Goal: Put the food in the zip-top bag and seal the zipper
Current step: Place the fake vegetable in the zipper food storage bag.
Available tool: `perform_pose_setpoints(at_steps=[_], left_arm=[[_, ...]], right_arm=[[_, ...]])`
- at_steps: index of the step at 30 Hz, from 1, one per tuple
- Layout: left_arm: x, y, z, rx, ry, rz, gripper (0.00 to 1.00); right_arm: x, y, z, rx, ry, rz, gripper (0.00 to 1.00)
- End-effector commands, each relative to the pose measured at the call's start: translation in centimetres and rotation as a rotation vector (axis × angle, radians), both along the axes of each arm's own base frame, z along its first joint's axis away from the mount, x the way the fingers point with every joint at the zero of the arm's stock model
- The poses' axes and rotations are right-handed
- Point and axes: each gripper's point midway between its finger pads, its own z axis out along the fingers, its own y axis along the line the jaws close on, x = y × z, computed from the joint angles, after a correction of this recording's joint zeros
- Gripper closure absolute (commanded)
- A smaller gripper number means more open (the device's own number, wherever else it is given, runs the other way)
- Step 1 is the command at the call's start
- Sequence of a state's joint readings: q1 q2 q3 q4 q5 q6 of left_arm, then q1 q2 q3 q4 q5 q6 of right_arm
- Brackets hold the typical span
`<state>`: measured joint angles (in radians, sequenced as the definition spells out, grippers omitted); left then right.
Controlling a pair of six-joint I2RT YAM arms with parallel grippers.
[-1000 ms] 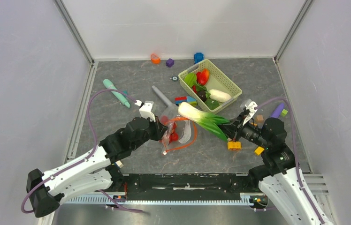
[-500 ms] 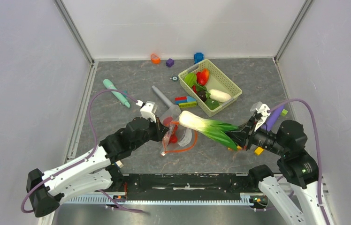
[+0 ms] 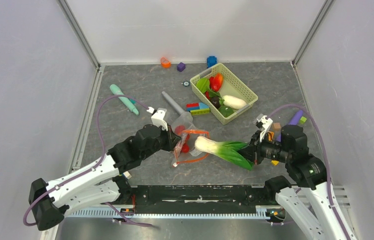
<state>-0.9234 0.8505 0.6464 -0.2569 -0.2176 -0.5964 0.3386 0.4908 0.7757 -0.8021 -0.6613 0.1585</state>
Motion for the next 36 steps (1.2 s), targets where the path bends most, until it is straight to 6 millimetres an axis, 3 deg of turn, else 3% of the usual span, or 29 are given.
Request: perform_pose_setpoints(at_steps=[1,7,13,18,23,30,36], left_arm=[[-0.1,-1.7,2.8,-0.073,-0.043,-0.057,0.98],[-1.2,-3.4,3.3,-0.131,-0.031,-0.139,0.98],[-1.8,-4.6,3.5,-0.146,-0.009,-0.169,0.98],[-1.8,-5.8,3.4,-0.13,0.007,-0.138,0.98],[-2.3,-7.9,3.1,-0.123,0.04,-0.146,0.98],[-2.3,-9.5,2.9,-0.135,0.048,-0.13,0.98],[-2.7,-9.6,3.0,-0.14,0.051,-0.144,0.98]], right_arm=[[1.9,-0.1,-1.1,0.01,0.002,-0.08,1.0],[3.5,-0.1,0.0,0.08,-0.051,-0.169,1.0],[4.9,0.2,-1.7,0.129,-0.028,-0.22,1.0],[6.3,1.1,-0.9,0.202,-0.057,-0.23,1.0],[7.4,3.3,0.1,0.279,-0.054,-0.189,1.0],[7.2,7.1,0.6,0.324,-0.04,-0.168,1.0],[6.5,10.6,-1.0,0.248,0.0,-0.134,1.0]])
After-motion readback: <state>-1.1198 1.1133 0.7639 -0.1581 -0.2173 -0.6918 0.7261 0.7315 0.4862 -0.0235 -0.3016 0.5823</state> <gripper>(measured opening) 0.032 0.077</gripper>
